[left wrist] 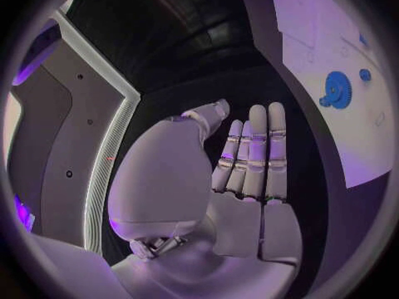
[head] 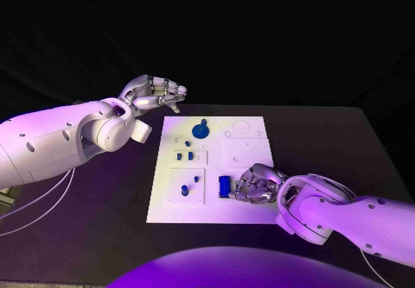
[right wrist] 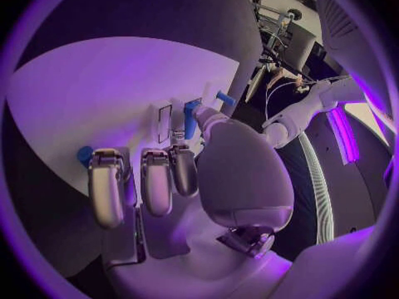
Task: Assemble the parts on the task board
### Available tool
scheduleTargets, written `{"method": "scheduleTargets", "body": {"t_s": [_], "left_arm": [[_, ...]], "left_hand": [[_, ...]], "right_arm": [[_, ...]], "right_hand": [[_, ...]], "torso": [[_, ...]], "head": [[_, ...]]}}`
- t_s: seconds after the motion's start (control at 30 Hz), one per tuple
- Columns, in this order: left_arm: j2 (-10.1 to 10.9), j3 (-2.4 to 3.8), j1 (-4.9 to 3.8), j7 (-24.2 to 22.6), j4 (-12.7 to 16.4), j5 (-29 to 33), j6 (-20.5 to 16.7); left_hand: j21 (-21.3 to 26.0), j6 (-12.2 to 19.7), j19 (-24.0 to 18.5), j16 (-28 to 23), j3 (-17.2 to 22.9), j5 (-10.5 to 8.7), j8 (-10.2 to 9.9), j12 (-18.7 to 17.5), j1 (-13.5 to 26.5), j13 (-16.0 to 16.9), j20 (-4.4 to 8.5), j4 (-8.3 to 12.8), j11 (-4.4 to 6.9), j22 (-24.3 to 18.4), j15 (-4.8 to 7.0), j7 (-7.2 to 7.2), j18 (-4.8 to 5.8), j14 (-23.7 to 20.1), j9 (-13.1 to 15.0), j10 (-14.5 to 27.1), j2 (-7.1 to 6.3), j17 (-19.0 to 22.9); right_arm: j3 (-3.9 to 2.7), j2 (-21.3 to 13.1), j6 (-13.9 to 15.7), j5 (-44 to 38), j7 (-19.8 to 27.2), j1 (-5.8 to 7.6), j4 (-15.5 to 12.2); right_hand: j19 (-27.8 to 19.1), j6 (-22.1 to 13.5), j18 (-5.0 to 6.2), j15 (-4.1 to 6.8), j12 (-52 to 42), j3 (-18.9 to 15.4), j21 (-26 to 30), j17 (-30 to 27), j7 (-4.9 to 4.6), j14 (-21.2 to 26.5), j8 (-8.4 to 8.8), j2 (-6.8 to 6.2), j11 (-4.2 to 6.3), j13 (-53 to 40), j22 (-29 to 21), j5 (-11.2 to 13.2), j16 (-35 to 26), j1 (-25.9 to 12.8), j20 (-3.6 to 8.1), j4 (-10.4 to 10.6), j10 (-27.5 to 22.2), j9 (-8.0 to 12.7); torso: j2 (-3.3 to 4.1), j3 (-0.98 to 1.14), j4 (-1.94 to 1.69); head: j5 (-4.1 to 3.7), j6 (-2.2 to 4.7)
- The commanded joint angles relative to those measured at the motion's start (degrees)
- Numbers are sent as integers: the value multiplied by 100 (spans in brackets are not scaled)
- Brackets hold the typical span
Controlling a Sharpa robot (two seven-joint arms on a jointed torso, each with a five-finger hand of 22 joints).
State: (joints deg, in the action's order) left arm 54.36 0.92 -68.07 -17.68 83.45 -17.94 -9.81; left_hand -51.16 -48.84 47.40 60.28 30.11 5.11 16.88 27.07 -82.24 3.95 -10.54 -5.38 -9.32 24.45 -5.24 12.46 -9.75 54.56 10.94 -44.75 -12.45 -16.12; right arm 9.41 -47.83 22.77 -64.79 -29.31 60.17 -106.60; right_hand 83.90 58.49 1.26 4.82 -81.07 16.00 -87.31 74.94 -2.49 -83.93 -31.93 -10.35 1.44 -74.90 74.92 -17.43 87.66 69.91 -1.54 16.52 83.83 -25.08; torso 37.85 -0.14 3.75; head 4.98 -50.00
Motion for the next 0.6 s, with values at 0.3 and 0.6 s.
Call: {"method": "scheduleTargets", "body": {"t_s": [0.3,0.6], "left_arm": [[-6,4,-4,-36,9,24,63],[-5,3,-3,-57,14,24,58]], "left_hand": [[19,32,-45,-17,20,18,16,20,13,8,4,11,-7,-7,13,5,-71,-38,-7,35,43,5],[19,32,-45,-17,20,18,16,20,13,8,4,11,-7,-7,13,5,-71,-38,-7,35,43,5]], "right_arm": [[-6,-257,236,-44,279,33,-177],[-23,-1115,657,33,931,160,-487]], "right_hand": [[500,-93,-58,21,68,69,44,856,-8,-480,-17,-56,12,-771,1418,14,19,-19,27,-18,140,-13],[465,-381,-39,-51,91,179,140,812,-123,-469,104,-262,-80,-769,1391,13,0,120,-24,-114,112,-93]], "torso": [[-12,3,5],[-23,-7,37]], "head": [[-27,0],[-108,0]]}}
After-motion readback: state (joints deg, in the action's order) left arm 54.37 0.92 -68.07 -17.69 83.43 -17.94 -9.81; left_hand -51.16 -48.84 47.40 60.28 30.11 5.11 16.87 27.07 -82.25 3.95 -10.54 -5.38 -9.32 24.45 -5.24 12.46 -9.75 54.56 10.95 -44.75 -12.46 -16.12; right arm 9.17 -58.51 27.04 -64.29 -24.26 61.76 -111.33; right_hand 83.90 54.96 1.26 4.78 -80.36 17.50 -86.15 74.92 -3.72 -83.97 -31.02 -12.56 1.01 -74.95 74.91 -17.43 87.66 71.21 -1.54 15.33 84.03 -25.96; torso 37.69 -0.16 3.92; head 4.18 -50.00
